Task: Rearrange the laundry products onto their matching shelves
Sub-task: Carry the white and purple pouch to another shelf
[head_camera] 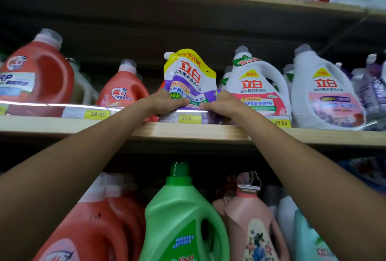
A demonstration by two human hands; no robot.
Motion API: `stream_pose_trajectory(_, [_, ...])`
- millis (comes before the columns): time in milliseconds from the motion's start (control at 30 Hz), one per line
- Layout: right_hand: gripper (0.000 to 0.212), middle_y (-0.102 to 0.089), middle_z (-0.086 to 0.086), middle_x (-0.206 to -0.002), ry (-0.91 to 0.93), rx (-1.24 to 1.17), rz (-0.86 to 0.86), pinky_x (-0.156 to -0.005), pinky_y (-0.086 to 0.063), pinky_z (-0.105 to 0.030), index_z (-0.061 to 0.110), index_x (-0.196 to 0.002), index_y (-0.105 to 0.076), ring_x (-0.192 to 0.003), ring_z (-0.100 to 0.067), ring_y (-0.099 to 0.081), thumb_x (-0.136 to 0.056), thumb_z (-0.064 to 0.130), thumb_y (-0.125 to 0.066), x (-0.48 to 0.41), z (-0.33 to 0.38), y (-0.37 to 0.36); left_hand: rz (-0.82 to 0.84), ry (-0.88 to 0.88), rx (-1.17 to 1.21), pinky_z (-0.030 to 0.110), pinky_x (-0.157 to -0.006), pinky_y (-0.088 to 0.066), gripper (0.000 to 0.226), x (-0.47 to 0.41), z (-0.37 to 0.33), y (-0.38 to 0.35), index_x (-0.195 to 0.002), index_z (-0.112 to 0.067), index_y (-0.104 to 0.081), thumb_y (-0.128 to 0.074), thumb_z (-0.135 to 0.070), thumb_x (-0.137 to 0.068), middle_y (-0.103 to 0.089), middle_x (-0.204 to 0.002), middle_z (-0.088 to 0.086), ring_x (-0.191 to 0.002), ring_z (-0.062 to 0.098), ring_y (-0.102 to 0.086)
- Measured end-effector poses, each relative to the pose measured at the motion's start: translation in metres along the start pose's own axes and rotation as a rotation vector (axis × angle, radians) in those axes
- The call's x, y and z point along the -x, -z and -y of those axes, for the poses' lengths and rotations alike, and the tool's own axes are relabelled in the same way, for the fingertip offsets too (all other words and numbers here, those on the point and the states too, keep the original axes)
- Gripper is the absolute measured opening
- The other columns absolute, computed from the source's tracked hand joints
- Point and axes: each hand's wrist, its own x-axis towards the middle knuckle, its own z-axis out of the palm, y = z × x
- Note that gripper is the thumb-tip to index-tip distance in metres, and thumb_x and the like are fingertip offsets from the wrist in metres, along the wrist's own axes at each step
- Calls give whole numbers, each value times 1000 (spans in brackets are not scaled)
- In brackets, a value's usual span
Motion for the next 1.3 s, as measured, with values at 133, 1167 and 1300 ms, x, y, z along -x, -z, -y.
stream_pose_trajectory(133, [43,-68,-3,-104,30,89,-106,-89,-55,-44,16,-110,-55,-94,-20,-67,-81,45,-70,0,-3,-4,-93,-22,-4,43,-92,-52,74,7,6,-1,-124,-11,-45,-67,-61,-74,-64,-112,2,-100,20,-64])
stream_pose_trajectory(1167, [35,-65,-1,-120,263,-196,-486,-89,-53,-41,18,-118,-50,-107,-20,-64,-90,33,-62,44,19,58,-535,-400,354,39,-96,-51,87,57,-80,-5,-144,-20,-21,-75,-33,-77,-53,-133,4,-111,15,-58])
stream_pose_trajectory(1300, [30,-66,2,-109,256,-241,-462,-85,-52,-34,17,-117,-54,-103,-18,-65,-90,25,-63,73,1,85,-519,-365,350,40,-99,-49,92,78,-106,-26,-145,-19,-20,-77,-36,-74,-47,-138,6,-118,18,-54])
